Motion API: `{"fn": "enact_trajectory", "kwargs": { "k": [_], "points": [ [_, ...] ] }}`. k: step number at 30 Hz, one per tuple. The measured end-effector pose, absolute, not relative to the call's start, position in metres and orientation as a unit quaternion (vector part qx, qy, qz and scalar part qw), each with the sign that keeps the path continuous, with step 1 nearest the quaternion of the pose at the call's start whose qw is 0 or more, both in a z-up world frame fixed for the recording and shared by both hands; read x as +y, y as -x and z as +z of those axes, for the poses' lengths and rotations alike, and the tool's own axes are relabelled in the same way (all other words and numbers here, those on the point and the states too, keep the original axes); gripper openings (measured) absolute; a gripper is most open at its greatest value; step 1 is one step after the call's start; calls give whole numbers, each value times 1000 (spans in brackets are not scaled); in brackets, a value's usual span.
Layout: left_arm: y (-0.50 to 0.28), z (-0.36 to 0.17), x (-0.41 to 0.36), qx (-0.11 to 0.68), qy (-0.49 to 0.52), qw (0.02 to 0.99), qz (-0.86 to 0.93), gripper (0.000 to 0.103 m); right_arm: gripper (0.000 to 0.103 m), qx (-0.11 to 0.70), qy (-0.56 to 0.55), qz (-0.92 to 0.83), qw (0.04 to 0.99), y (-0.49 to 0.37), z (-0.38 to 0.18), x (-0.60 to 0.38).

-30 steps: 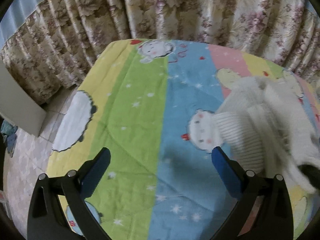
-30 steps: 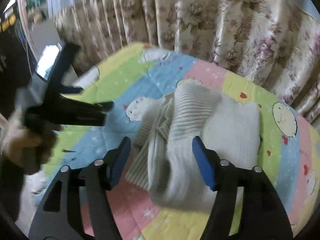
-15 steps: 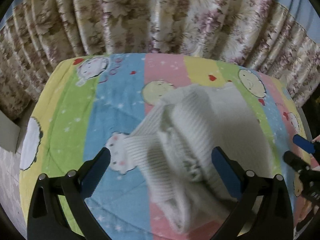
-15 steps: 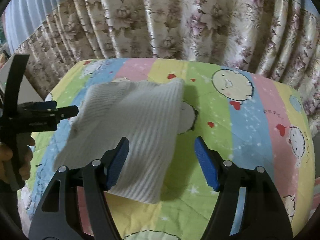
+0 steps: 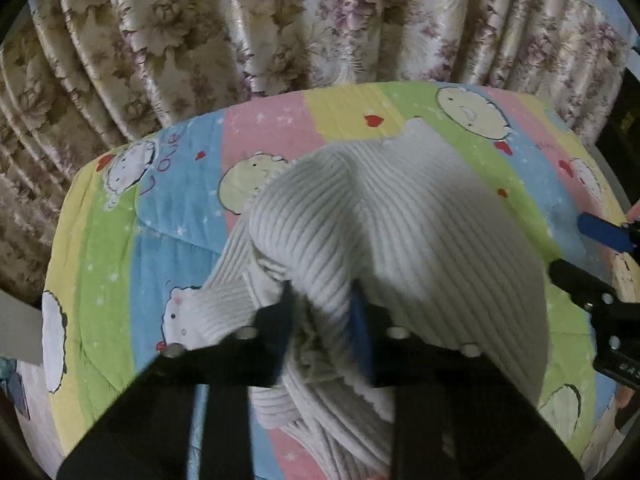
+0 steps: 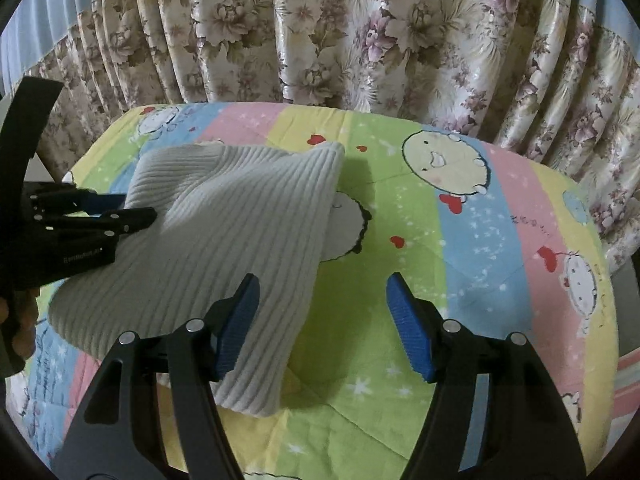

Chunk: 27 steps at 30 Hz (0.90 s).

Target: Fold small clothes

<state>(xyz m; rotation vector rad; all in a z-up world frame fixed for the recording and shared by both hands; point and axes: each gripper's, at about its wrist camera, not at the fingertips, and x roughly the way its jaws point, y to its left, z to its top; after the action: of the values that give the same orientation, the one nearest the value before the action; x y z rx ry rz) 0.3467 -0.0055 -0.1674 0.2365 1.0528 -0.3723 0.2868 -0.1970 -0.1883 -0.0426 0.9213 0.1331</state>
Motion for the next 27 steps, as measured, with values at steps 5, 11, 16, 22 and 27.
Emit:
{"fn": "enact_trajectory", "kwargs": {
  "k": [5, 11, 16, 22, 27],
  "points": [
    [-346, -158, 13, 495, -95, 839, -205, 18, 67, 442, 17, 81, 893, -290, -188, -185],
    [-342, -144, 50, 487, -81, 847, -198, 17, 67, 448, 10, 114, 887, -286, -189, -170],
    [-338, -150, 66, 498, -90, 838, -203, 17, 67, 456, 27, 131, 880, -282, -194, -151],
    [-335, -156, 56, 482, -94, 849, -196, 27, 67, 468, 43, 119, 875, -284, -209, -148],
    [-329, -142, 57, 459, -106, 864, -177, 70, 68, 452, 12, 127, 883, -280, -193, -168]
  ]
}}
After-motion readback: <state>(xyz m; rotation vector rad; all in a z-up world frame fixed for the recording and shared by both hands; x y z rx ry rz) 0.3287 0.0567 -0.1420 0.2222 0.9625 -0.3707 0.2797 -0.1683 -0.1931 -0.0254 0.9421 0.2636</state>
